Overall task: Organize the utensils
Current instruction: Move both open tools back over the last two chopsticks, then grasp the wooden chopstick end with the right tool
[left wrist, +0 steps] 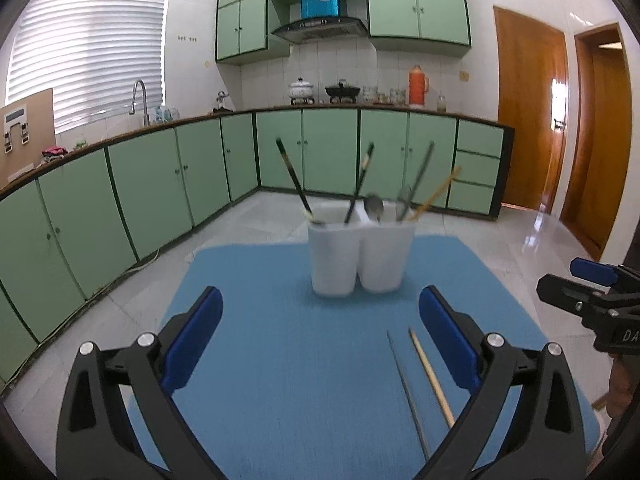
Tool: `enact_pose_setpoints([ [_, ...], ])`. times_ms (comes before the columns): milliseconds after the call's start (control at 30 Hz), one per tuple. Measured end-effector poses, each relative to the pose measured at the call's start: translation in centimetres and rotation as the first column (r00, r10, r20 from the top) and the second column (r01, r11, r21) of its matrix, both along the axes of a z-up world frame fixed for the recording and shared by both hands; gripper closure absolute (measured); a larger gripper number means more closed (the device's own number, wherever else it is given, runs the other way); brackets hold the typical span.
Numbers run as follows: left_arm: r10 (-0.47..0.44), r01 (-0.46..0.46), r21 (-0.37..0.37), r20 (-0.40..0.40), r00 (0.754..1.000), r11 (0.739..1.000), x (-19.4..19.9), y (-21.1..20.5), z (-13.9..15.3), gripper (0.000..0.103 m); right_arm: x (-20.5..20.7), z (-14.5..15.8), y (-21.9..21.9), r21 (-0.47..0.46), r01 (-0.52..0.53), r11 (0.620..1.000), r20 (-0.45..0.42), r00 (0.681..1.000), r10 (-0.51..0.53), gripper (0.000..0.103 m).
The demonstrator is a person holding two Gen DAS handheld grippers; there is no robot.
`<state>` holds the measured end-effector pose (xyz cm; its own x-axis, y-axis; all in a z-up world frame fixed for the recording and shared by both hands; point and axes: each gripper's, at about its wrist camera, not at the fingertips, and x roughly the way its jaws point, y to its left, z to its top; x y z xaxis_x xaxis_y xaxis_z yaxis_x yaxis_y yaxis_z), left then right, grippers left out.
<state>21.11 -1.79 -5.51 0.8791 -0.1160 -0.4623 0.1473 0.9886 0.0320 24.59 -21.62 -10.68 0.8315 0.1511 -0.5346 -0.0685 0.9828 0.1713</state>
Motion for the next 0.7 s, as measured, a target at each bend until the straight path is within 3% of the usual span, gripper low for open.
enact_pose_setpoints([
  [333, -0.017, 0.020, 0.053, -0.068, 0.998, 0.998, -4.8, 0.3, -5.1, 0.007, -4.8, -4.6, 0.7, 0.025, 0.021, 0.999, -0.100, 0.995, -0.019, 0.008],
  [700, 0.006, 0.001, 0.036, -0.176, 0.984, 0.999, -7.5, 1.6, -8.5, 0.007, -8.5, -8.3, 3.4, 0.018, -0.011, 1.000, -0.173, 0.985, 0.014, 0.034],
])
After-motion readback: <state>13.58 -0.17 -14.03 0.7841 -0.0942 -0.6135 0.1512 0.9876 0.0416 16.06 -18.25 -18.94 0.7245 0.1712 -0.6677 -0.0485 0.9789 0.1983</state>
